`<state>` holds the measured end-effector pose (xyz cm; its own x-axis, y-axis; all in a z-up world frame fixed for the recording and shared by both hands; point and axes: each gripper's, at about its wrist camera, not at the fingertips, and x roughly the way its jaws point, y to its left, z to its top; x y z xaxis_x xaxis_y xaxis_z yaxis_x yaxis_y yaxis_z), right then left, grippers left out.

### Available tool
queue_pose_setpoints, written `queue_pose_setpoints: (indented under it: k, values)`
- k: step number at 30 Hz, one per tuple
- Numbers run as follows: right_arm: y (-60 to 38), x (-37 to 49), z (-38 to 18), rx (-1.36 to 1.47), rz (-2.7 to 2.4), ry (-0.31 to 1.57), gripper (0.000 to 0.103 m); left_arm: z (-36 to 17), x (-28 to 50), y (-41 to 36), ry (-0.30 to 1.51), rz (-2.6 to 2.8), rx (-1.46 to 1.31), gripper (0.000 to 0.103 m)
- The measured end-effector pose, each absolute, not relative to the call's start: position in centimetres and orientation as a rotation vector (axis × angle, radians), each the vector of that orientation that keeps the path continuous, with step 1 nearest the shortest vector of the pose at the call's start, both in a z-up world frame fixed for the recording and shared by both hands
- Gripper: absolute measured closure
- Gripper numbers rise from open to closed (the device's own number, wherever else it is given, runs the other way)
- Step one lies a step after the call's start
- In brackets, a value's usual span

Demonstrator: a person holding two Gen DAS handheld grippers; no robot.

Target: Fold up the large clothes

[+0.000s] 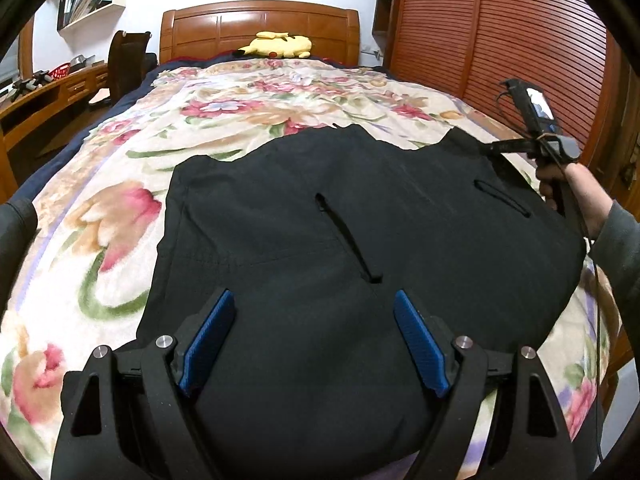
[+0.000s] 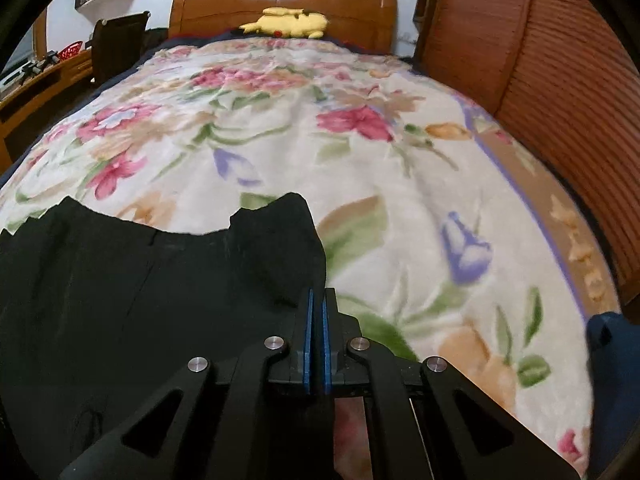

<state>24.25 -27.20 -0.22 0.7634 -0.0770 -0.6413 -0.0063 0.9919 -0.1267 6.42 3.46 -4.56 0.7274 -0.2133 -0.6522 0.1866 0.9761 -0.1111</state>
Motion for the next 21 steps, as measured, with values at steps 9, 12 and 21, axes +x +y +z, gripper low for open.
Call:
queue_pose_setpoints:
  k: [9, 12, 21]
  values:
    - [-22.8, 17.3, 1.8, -0.192, 0.110, 0.593, 0.039, -4.9, 6.7, 3.1, 0.734, -0.204, -0.019, 0.020]
    - [-20.5, 13.6, 0.9, -0.222, 0.225, 0.587, 0.039, -4.9, 6.7, 3.1, 0.732, -0.199, -0.013, 0.020]
    - [-15.7, 5.0, -2.6, -0.263, 0.399, 0.592, 0.039, -5.1, 6.5, 3.0, 0.729, -0.186, 0.007, 0.020]
